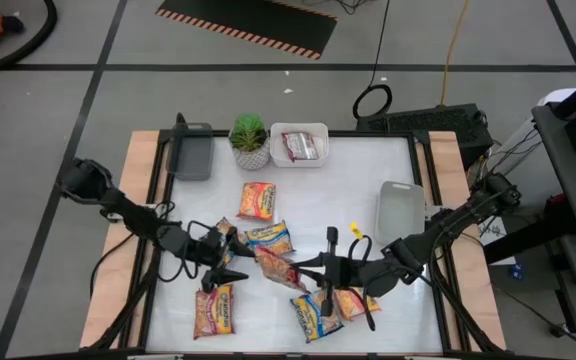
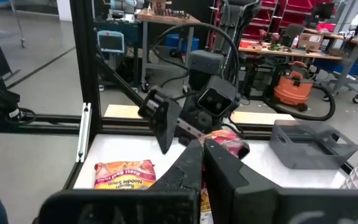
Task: Sort Maruchan noodles
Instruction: Put the right red noodle pack into the white bin
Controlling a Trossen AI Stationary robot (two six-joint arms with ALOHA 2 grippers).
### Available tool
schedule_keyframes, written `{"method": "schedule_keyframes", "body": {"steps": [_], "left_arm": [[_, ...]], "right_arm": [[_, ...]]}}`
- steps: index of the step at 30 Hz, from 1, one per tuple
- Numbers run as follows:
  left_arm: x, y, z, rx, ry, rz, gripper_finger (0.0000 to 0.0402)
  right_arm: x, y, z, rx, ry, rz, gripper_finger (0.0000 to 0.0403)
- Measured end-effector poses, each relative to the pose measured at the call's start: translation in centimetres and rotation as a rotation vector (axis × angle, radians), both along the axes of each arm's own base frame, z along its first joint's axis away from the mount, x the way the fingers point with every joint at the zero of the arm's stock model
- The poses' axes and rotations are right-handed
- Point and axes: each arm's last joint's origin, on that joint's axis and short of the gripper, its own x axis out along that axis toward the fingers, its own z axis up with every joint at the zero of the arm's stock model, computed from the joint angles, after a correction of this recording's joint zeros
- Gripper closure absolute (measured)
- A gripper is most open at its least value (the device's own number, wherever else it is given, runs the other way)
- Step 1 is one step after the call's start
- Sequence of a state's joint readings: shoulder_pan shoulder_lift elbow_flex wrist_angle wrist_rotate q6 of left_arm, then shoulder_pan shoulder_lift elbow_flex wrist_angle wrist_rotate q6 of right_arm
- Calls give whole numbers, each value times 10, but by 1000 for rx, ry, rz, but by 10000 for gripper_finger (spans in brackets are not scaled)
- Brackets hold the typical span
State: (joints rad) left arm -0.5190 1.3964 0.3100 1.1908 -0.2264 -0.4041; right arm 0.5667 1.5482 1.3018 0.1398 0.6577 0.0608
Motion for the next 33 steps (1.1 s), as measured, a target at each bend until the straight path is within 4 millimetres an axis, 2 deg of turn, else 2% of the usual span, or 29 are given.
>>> {"method": "schedule_keyframes", "body": {"steps": [11,20,23,29,33], "left_arm": [[46,-27,6,90,-8,-6,80],[60,-36,17,135,-69,-34,88],[60,-36,19,143,-90,-33,124],[63,-31,19,133,-82,-16,235],[63,-32,19,129,-78,-20,275]], "right_arm": [[0,1,2,-6,-15,9,403],[-5,9,1,-7,-10,34,403],[-5,10,1,-10,-7,37,403],[-5,10,1,-12,-4,37,403],[-5,9,0,2,-5,24,402]]}}
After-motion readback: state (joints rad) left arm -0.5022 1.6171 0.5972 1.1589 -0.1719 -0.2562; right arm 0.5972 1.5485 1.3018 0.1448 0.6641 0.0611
